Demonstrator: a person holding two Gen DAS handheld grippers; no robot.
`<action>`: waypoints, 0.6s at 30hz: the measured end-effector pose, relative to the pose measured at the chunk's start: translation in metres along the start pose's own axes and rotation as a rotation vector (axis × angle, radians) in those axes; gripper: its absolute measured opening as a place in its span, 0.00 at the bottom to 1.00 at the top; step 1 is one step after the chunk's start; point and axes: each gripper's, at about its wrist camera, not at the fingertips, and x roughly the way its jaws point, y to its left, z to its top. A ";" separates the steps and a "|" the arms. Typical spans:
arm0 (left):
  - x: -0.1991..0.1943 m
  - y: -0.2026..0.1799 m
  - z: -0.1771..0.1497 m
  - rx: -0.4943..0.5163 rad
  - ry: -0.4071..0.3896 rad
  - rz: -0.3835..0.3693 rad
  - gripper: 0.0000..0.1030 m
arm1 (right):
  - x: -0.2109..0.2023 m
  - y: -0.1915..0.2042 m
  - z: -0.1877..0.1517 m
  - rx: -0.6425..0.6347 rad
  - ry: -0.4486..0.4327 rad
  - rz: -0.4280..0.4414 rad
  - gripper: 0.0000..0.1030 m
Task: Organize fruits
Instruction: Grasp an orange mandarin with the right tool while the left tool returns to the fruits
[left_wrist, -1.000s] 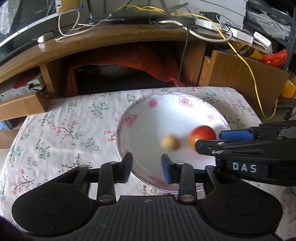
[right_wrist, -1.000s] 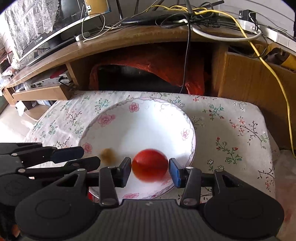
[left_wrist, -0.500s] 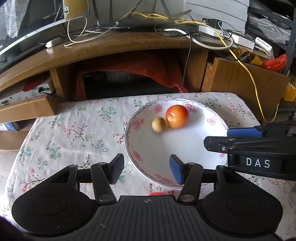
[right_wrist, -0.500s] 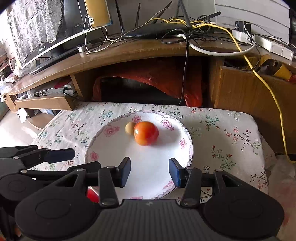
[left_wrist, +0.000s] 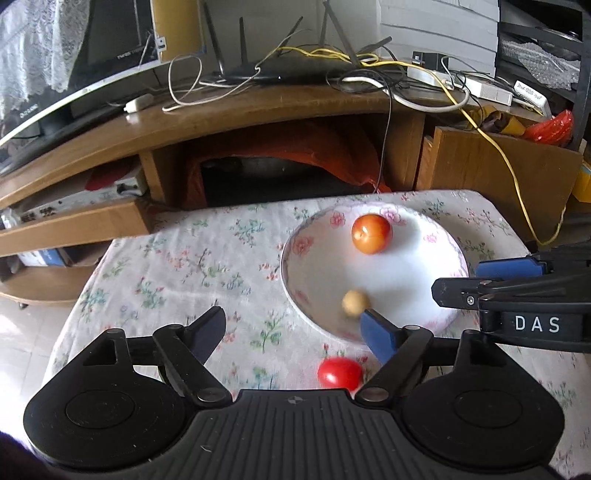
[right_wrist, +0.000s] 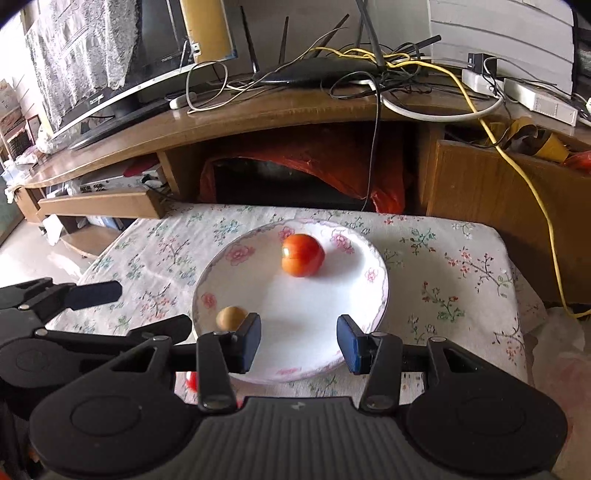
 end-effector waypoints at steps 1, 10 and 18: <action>-0.003 0.001 -0.003 0.001 0.004 -0.001 0.83 | -0.002 0.001 -0.002 -0.006 0.003 0.001 0.44; -0.021 0.011 -0.025 -0.014 0.034 -0.001 0.83 | -0.017 0.018 -0.028 -0.024 0.032 0.017 0.44; -0.026 0.030 -0.042 -0.050 0.070 0.000 0.83 | -0.018 0.031 -0.051 -0.047 0.091 0.034 0.44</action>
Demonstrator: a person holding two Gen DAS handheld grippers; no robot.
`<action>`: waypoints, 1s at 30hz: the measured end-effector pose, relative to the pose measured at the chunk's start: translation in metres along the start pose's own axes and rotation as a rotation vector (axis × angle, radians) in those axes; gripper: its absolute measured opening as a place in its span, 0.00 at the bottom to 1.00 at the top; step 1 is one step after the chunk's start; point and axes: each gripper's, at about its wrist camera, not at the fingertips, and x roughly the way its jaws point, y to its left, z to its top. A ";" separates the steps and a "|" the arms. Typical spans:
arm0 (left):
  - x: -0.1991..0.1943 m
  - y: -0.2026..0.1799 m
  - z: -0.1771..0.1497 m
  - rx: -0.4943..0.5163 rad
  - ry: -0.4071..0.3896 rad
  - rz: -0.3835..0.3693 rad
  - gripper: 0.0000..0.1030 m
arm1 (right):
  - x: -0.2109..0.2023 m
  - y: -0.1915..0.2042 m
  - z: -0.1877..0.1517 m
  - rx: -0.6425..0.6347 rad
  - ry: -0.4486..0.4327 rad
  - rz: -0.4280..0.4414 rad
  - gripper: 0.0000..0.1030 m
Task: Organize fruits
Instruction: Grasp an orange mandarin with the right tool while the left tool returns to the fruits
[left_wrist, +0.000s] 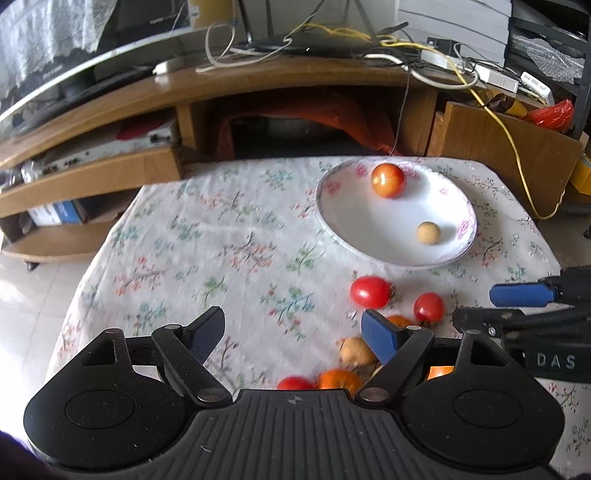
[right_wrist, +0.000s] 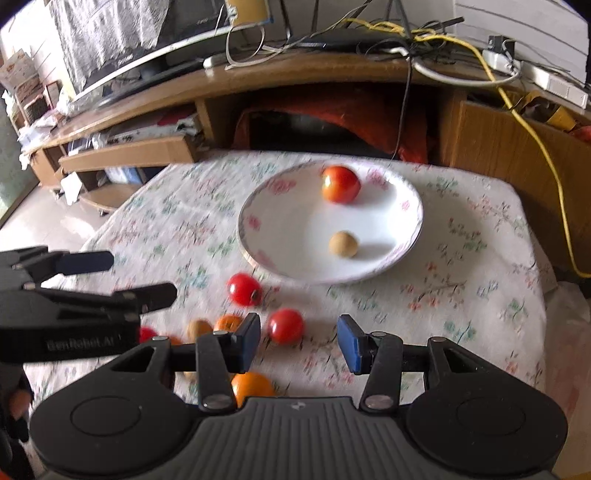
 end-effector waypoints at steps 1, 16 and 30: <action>0.000 0.002 -0.002 -0.006 0.007 -0.002 0.83 | 0.001 0.002 -0.003 -0.003 0.008 0.004 0.44; -0.010 0.022 -0.024 -0.031 0.040 -0.050 0.84 | 0.015 0.023 -0.030 -0.061 0.090 0.035 0.44; -0.001 0.023 -0.049 0.136 0.062 -0.080 0.82 | 0.031 0.038 -0.036 -0.159 0.104 0.012 0.36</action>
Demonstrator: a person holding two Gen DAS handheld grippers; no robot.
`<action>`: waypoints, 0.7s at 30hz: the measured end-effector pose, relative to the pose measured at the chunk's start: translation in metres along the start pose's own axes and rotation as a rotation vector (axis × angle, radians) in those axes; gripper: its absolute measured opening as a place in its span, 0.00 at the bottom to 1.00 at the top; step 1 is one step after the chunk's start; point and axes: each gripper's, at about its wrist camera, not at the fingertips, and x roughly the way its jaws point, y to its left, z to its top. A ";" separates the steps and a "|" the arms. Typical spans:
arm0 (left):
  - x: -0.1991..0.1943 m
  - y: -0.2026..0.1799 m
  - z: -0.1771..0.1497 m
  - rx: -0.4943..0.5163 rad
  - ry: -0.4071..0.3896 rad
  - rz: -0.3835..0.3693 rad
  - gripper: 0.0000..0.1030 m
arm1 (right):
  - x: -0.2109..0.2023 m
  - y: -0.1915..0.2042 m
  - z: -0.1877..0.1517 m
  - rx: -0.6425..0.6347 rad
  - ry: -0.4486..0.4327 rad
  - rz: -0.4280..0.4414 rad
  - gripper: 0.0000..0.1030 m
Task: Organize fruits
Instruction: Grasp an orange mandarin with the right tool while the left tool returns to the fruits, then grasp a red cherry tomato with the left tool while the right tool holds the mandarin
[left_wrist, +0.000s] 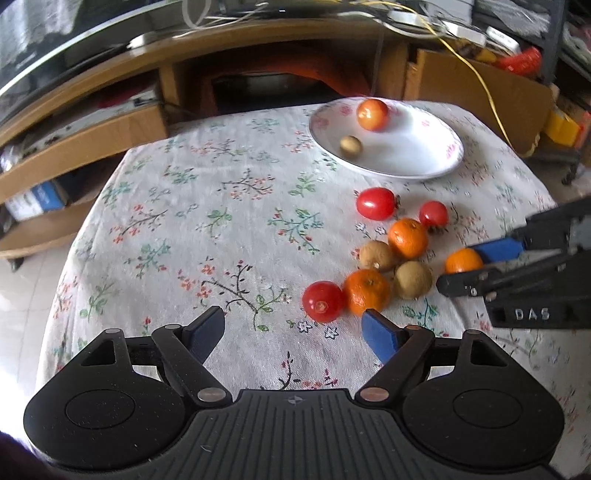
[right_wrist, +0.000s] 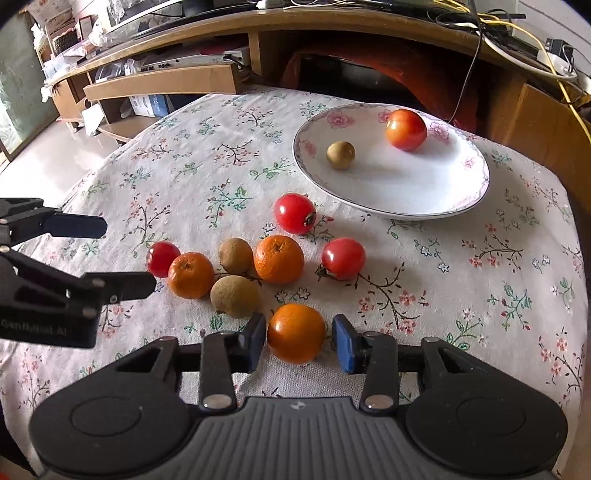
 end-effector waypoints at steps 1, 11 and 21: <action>0.002 -0.002 0.000 0.025 -0.003 -0.004 0.82 | 0.000 0.000 0.000 -0.003 0.001 0.001 0.36; 0.023 -0.014 0.004 0.217 0.017 -0.122 0.73 | -0.002 -0.002 -0.001 0.006 0.005 0.020 0.35; 0.021 -0.015 0.005 0.246 0.048 -0.222 0.61 | -0.002 -0.007 -0.001 0.031 0.012 0.047 0.35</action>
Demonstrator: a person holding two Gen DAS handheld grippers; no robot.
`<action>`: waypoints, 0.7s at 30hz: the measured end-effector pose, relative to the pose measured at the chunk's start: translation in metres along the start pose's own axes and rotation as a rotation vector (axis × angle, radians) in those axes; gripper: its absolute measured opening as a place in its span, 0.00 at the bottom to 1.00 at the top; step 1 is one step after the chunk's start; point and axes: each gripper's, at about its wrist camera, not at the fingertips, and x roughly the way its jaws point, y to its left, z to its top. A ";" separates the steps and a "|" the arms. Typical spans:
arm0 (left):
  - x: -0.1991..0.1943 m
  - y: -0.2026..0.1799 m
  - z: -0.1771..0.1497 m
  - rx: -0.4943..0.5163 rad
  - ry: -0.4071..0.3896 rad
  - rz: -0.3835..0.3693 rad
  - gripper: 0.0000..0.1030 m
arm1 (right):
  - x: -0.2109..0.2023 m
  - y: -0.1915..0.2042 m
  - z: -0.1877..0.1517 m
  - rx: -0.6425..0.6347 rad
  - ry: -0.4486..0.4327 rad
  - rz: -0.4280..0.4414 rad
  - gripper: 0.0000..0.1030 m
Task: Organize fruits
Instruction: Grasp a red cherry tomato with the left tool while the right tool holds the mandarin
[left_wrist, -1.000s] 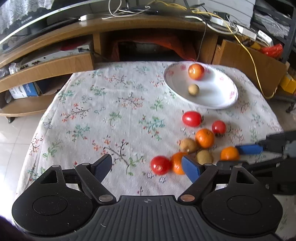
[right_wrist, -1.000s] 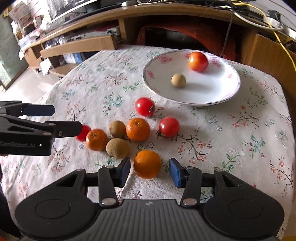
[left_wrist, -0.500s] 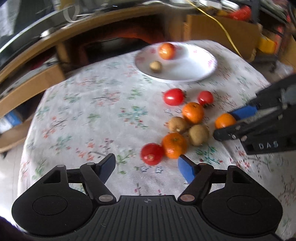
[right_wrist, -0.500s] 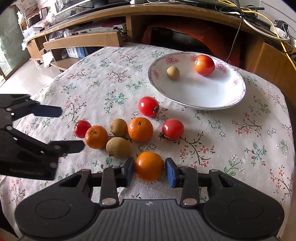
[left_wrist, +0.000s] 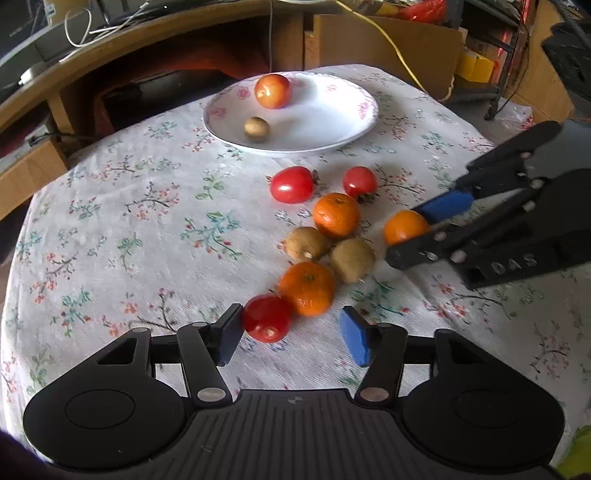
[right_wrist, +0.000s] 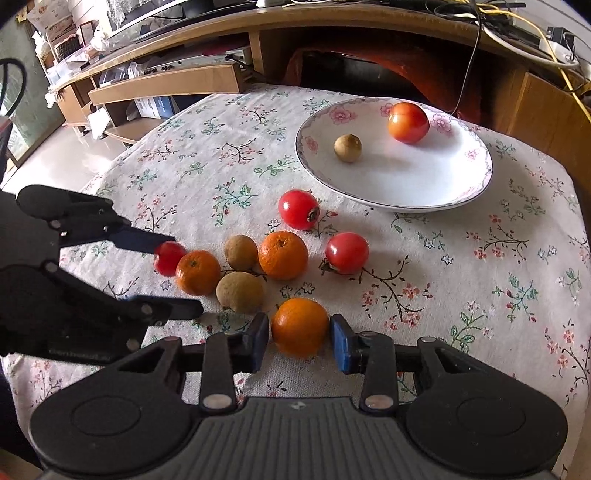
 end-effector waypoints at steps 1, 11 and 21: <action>-0.002 -0.002 -0.001 0.005 0.005 -0.009 0.60 | 0.000 0.000 0.000 0.003 0.001 0.001 0.35; -0.005 -0.006 -0.005 0.005 0.020 -0.012 0.64 | -0.003 -0.001 -0.003 -0.005 0.009 0.001 0.35; -0.018 -0.024 -0.018 -0.019 0.009 0.053 0.64 | -0.003 -0.002 -0.005 -0.025 0.002 0.002 0.35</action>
